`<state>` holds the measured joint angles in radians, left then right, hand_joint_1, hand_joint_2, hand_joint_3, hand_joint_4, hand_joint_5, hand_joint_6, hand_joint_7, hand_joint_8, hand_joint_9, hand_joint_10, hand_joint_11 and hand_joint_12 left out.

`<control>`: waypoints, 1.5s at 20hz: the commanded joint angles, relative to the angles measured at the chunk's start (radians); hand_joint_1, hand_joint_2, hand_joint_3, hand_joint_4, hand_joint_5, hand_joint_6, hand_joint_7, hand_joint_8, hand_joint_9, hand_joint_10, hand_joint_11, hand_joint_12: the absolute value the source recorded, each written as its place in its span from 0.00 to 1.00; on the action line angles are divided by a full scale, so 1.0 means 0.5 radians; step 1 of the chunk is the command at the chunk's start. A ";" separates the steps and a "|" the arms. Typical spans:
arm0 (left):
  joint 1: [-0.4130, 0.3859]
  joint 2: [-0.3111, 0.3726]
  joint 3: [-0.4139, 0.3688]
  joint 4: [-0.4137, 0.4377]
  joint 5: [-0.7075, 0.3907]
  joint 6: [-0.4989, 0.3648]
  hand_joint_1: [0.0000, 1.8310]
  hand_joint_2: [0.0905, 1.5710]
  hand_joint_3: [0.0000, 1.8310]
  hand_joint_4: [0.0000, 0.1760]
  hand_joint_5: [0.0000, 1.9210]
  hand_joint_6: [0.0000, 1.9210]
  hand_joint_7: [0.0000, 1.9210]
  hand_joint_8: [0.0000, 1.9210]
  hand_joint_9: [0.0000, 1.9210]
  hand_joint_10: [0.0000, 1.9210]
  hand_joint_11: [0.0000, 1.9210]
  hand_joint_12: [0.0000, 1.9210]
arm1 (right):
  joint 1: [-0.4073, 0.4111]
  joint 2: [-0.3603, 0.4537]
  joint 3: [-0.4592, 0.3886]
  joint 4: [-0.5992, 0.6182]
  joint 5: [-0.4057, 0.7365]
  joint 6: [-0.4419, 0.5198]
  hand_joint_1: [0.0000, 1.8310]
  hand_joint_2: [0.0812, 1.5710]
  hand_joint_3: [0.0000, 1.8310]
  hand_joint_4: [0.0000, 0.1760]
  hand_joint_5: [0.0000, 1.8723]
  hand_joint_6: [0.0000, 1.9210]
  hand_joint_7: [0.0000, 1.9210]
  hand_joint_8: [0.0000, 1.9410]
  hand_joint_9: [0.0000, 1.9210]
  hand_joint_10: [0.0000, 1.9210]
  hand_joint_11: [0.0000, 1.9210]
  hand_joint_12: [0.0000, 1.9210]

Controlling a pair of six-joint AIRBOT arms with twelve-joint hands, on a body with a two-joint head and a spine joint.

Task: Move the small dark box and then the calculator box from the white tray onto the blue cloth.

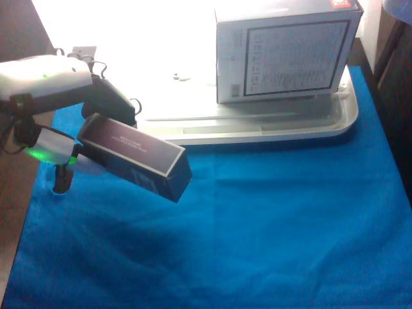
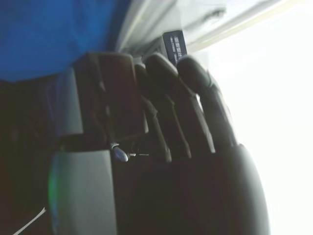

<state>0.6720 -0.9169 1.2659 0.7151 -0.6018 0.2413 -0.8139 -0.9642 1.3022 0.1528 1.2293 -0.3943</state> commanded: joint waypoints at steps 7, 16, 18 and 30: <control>0.158 -0.053 -0.008 -0.079 -0.148 -0.107 0.68 0.70 0.00 0.00 0.48 0.47 0.52 0.60 0.48 0.56 0.37 0.78 | 0.028 -0.012 0.003 0.051 0.238 0.025 0.22 0.54 0.00 0.10 0.11 0.00 0.16 0.00 0.16 0.00 0.13 0.00; 0.185 -0.060 -0.007 -0.075 -0.134 -0.110 0.61 0.68 0.00 0.00 0.52 0.48 0.46 0.42 0.42 0.47 0.27 0.73 | 0.028 -0.015 0.003 0.049 0.238 0.029 0.22 0.54 0.00 0.17 0.12 0.01 0.17 0.01 0.15 0.00 0.13 0.00; 0.184 -0.060 -0.006 -0.075 -0.138 -0.110 0.61 0.57 0.00 0.00 0.44 0.13 0.45 0.18 0.42 0.30 0.26 0.59 | 0.028 -0.015 0.003 0.048 0.238 0.029 0.21 0.54 0.00 0.13 0.12 0.00 0.18 0.01 0.15 0.00 0.13 0.00; 0.163 0.037 -0.046 -0.070 -0.191 -0.110 0.42 0.53 0.00 0.00 0.33 0.00 0.40 0.01 0.20 0.49 0.06 0.81 | 0.028 -0.026 0.033 0.048 0.206 0.029 0.21 0.51 0.00 0.24 0.10 0.00 0.12 0.00 0.12 0.00 0.13 0.00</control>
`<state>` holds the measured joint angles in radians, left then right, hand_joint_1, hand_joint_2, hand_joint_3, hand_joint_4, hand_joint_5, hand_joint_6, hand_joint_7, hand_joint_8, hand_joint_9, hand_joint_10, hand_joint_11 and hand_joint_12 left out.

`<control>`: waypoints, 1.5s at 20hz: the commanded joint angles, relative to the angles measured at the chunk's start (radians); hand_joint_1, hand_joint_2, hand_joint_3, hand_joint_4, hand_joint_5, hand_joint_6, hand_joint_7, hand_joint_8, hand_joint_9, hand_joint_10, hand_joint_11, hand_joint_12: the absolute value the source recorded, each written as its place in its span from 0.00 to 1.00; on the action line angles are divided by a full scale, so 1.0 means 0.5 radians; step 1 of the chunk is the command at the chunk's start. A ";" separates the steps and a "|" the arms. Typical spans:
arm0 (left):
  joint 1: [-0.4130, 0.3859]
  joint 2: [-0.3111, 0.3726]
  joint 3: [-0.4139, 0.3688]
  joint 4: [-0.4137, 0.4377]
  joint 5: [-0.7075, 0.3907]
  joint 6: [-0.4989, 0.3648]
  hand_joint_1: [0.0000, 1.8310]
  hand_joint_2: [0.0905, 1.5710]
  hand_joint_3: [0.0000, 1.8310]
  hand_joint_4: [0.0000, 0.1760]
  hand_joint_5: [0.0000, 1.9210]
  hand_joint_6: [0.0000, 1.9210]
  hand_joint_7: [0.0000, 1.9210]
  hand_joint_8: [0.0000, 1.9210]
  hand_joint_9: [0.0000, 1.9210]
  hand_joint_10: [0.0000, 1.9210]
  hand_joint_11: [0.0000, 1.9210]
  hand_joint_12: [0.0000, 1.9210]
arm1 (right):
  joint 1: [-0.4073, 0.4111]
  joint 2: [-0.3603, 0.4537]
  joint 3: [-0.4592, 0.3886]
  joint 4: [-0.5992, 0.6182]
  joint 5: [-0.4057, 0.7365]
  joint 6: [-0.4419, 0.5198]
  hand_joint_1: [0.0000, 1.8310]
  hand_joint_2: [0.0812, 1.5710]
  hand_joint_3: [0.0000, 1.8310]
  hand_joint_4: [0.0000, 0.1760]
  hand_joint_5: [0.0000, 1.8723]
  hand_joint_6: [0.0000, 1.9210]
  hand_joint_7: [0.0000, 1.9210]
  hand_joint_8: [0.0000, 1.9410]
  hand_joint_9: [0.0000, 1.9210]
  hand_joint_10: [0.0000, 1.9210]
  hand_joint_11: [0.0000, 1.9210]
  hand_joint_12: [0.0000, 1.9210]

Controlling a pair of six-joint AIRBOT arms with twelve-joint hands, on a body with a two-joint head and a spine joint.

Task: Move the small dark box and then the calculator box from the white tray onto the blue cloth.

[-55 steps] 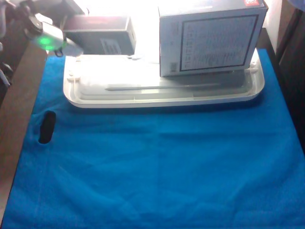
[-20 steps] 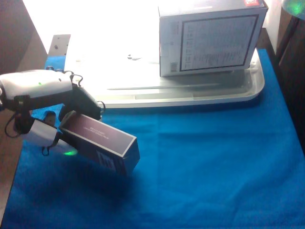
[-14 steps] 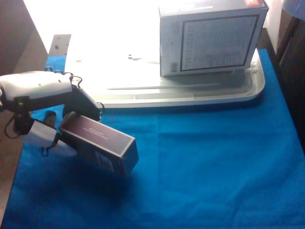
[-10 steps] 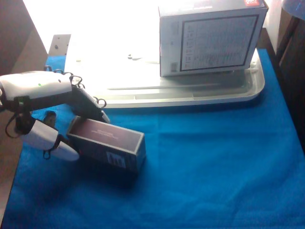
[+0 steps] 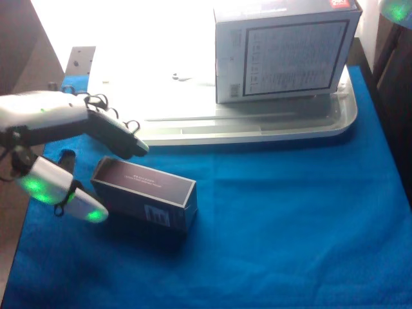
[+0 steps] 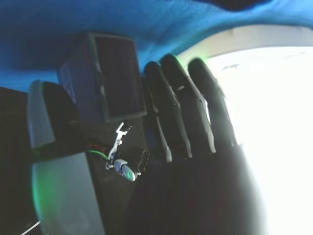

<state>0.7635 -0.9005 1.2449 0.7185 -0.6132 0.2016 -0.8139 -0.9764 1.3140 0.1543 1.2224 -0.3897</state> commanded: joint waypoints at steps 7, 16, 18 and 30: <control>-0.293 0.057 0.041 -0.240 -0.208 0.217 0.32 0.52 0.00 0.00 0.37 0.00 0.16 0.60 0.15 0.76 0.15 0.90 | 0.204 -0.055 0.149 0.014 -0.059 0.052 0.30 0.45 0.00 0.50 0.07 0.00 0.11 0.01 0.10 0.01 0.13 0.01; -0.364 0.027 0.110 -0.596 -0.422 0.416 0.29 0.54 0.00 0.27 0.34 0.00 0.11 0.77 0.09 0.90 0.05 1.00 | 0.403 -0.236 0.470 -0.209 -0.672 0.283 0.38 0.42 0.00 0.37 0.06 0.00 0.15 0.00 0.19 0.00 0.07 0.38; -0.353 0.024 0.088 -0.584 -0.428 0.416 0.32 0.53 0.00 0.19 0.35 0.01 0.12 0.74 0.10 0.90 0.05 1.00 | 0.402 -0.273 0.521 -0.214 -0.724 0.351 0.41 0.41 0.00 0.19 0.06 0.00 0.11 0.00 0.14 0.00 0.06 0.35; -0.220 0.064 0.004 -0.655 -0.624 0.416 0.36 0.53 0.00 0.00 0.38 0.01 0.23 0.61 0.22 0.76 0.17 0.92 | 0.390 -0.434 0.677 -0.225 -0.855 0.494 0.40 0.37 0.00 0.20 0.09 0.00 0.12 0.00 0.12 0.00 0.00 0.35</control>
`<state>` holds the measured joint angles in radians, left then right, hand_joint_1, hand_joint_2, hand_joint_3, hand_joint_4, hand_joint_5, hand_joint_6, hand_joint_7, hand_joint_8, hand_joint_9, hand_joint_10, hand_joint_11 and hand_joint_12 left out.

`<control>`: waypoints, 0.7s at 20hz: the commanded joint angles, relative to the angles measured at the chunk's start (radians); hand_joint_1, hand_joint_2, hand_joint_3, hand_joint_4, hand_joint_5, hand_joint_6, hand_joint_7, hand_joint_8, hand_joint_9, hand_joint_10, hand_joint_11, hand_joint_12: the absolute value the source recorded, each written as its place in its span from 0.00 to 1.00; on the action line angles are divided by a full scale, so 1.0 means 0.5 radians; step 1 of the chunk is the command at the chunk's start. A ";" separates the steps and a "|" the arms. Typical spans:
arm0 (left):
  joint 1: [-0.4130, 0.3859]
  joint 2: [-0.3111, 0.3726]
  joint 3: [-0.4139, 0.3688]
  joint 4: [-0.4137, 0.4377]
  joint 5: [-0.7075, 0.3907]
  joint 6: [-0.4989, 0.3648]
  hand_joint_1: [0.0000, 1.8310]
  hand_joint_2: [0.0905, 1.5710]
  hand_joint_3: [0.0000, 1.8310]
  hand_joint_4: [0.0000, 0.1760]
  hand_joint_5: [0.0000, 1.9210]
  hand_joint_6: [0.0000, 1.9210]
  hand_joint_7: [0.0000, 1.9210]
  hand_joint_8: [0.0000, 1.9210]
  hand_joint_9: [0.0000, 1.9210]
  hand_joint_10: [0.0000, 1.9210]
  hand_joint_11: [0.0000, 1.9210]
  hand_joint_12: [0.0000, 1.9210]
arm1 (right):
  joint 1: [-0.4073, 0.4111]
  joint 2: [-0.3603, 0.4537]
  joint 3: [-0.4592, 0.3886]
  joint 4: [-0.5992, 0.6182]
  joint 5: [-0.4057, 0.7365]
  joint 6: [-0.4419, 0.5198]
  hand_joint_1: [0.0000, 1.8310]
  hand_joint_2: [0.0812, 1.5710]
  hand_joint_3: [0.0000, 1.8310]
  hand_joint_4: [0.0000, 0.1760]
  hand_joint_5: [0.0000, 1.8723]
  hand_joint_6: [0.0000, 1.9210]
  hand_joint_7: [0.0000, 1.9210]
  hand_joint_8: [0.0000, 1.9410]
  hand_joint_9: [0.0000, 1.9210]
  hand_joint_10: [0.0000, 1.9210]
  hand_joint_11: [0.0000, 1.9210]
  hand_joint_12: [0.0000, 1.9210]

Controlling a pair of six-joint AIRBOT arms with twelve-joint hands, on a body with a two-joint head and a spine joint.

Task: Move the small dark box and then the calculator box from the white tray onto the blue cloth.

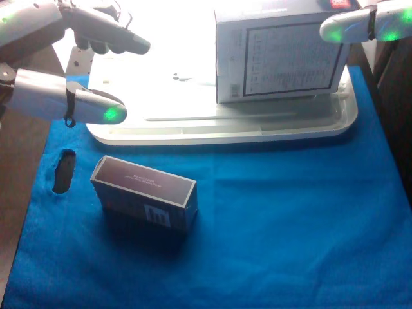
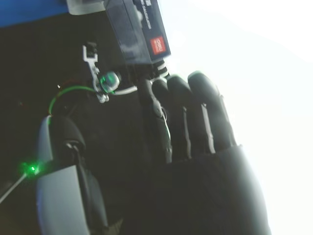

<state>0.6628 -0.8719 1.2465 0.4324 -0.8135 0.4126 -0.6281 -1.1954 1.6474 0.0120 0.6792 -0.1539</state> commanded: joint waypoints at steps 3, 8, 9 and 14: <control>-0.006 0.007 -0.016 -0.084 -0.251 -0.006 0.36 0.51 0.00 0.00 0.38 0.01 0.22 0.58 0.21 0.75 0.18 0.91 | -0.026 -0.017 0.024 0.101 0.230 0.022 0.39 0.37 0.00 0.24 0.11 0.00 0.16 0.01 0.12 0.01 0.00 0.37; 0.041 0.002 -0.026 -0.108 -0.273 -0.006 0.35 0.53 0.00 0.03 0.39 0.01 0.22 0.58 0.19 0.78 0.14 0.95 | -0.086 -0.070 0.051 0.167 0.230 0.022 0.41 0.40 0.00 0.20 0.10 0.00 0.24 0.00 0.20 0.01 0.00 0.44; 0.052 -0.003 -0.027 -0.109 -0.274 -0.006 0.35 0.51 0.00 0.05 0.40 0.01 0.22 0.61 0.17 0.80 0.13 0.97 | -0.091 -0.085 0.063 0.172 0.230 0.028 0.42 0.40 0.00 0.15 0.11 0.00 0.24 0.00 0.23 0.01 0.01 0.52; 0.070 -0.019 -0.027 -0.111 -0.278 -0.006 0.33 0.56 0.00 0.00 0.38 0.00 0.20 0.65 0.16 0.86 0.13 1.00 | -0.105 -0.131 0.102 0.172 0.230 0.073 0.46 0.40 0.00 0.20 0.15 0.00 0.24 0.00 0.21 0.00 0.00 0.53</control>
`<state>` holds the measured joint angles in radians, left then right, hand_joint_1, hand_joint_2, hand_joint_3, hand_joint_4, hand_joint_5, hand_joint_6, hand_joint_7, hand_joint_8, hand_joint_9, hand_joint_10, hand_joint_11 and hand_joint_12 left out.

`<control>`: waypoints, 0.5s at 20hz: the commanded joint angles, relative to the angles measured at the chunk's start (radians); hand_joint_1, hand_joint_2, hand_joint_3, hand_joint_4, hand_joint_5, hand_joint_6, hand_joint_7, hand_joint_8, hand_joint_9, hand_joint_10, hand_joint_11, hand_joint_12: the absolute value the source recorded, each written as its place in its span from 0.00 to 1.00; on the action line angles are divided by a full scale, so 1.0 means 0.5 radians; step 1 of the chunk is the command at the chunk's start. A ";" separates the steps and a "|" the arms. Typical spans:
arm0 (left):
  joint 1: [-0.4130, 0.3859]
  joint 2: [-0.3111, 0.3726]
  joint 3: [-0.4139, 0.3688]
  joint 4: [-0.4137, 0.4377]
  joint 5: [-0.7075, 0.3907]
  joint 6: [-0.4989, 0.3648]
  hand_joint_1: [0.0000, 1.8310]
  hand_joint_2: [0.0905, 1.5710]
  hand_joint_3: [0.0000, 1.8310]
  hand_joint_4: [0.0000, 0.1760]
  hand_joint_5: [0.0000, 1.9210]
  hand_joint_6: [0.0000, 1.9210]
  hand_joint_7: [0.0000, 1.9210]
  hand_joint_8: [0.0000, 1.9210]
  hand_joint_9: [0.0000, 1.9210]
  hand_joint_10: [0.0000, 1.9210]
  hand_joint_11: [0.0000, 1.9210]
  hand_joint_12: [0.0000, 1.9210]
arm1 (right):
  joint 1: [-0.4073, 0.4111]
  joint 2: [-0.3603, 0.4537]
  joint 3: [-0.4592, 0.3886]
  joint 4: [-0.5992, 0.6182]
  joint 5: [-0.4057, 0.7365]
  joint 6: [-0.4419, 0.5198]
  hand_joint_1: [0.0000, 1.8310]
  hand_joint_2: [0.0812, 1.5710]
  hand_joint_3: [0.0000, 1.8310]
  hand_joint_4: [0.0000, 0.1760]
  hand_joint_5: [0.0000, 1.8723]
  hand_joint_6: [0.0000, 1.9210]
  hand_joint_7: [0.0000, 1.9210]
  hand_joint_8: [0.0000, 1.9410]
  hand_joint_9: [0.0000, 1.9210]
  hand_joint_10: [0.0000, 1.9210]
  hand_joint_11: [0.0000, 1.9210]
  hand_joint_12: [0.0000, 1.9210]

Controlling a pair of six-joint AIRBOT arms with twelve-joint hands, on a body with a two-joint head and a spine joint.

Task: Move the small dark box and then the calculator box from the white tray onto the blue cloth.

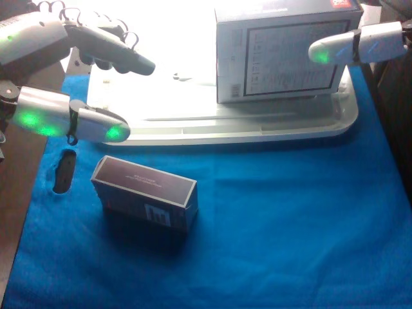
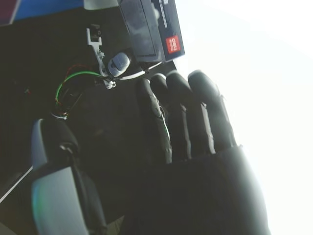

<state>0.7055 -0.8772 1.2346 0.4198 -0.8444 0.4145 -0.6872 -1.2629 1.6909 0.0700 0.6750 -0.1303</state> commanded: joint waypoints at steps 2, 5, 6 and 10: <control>0.000 -0.015 -0.003 -0.098 -0.235 -0.010 0.33 0.56 0.00 0.01 0.38 0.00 0.21 0.64 0.17 0.84 0.14 0.99 | 0.007 -0.005 0.022 0.065 0.238 0.025 0.46 0.39 0.00 0.18 0.17 0.00 0.26 0.00 0.23 0.01 0.00 0.55; 0.021 -0.018 -0.001 -0.123 -0.262 -0.010 0.35 0.54 0.00 0.00 0.39 0.01 0.22 0.65 0.18 0.85 0.14 1.00 | -0.014 -0.020 0.033 0.096 0.238 0.025 0.48 0.39 0.00 0.07 0.20 0.01 0.28 0.00 0.24 0.00 0.00 0.53; 0.029 -0.018 0.000 -0.129 -0.264 -0.010 0.34 0.55 0.00 0.00 0.38 0.00 0.21 0.64 0.18 0.85 0.15 1.00 | -0.020 -0.030 0.040 0.103 0.238 0.025 0.52 0.42 0.00 0.00 0.25 0.00 0.35 0.00 0.29 0.01 0.04 0.51; 0.074 -0.027 0.008 -0.165 -0.278 -0.009 0.34 0.54 0.00 0.00 0.38 0.00 0.21 0.63 0.19 0.82 0.16 0.97 | -0.049 -0.086 0.100 0.118 0.238 0.090 0.69 0.61 0.00 0.08 0.65 0.31 0.74 0.05 0.70 0.02 0.61 0.26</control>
<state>0.7544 -0.8856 1.2354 0.3855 -0.8707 0.4152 -0.7166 -1.3052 1.7336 0.1062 0.6811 -0.0902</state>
